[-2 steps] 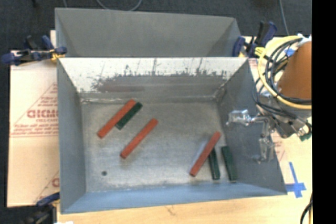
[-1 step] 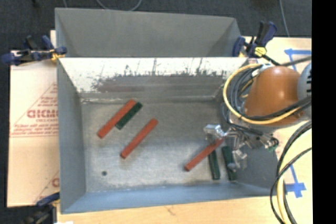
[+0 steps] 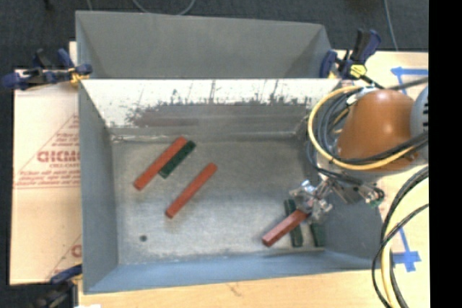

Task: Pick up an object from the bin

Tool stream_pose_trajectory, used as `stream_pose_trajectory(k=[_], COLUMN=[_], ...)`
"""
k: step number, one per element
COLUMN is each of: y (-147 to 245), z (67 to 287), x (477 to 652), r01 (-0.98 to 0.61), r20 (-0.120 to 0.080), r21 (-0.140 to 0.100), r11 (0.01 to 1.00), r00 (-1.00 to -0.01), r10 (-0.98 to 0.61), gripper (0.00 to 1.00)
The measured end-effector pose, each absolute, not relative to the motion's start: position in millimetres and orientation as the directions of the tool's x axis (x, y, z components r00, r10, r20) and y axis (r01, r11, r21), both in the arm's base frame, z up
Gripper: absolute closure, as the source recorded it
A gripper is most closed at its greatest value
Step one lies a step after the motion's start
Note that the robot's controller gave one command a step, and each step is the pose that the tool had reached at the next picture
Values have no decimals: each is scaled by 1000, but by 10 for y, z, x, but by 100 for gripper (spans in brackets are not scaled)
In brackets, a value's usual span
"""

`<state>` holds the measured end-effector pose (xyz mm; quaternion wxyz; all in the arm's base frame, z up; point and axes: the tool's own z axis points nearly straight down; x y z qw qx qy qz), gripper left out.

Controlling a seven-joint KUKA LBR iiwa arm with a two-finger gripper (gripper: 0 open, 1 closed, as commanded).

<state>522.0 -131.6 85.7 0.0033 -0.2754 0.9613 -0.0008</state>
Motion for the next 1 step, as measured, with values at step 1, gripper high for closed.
stream_pose_trajectory(k=[1], y=[-1415], z=[2111], x=[5253], r01=[-526], r20=[-9], r21=[-9], r11=[850], r00=[-850], r10=[-527], gripper=[100])
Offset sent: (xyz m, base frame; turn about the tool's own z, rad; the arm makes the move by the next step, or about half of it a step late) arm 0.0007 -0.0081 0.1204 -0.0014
